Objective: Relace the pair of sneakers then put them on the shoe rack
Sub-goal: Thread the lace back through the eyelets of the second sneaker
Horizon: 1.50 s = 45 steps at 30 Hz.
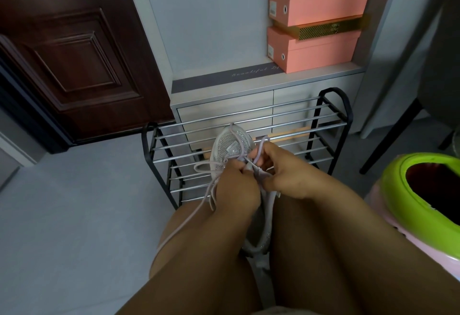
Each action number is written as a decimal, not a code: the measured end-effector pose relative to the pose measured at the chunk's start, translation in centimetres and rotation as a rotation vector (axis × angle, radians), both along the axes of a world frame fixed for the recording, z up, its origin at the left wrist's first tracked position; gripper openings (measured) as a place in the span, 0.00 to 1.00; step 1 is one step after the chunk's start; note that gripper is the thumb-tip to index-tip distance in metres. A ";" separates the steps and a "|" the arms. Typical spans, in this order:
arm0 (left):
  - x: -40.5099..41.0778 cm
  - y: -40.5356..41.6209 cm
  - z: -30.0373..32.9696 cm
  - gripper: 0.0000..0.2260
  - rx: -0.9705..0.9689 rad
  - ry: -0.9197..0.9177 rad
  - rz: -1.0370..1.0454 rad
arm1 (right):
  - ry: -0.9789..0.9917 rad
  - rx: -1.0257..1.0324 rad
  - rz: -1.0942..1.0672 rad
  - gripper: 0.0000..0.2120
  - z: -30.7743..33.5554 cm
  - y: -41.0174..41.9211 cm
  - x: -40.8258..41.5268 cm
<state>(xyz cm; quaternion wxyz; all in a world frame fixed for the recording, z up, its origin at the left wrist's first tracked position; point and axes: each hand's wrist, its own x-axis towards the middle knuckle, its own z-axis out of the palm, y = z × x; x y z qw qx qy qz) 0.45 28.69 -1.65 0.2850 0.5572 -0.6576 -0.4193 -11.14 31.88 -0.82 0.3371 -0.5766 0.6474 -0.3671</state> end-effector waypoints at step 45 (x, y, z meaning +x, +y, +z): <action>1.2 -0.3 0.7 0.07 0.026 -0.003 -0.273 | -0.505 -0.005 -0.045 0.20 -2.0 -0.2 -1.8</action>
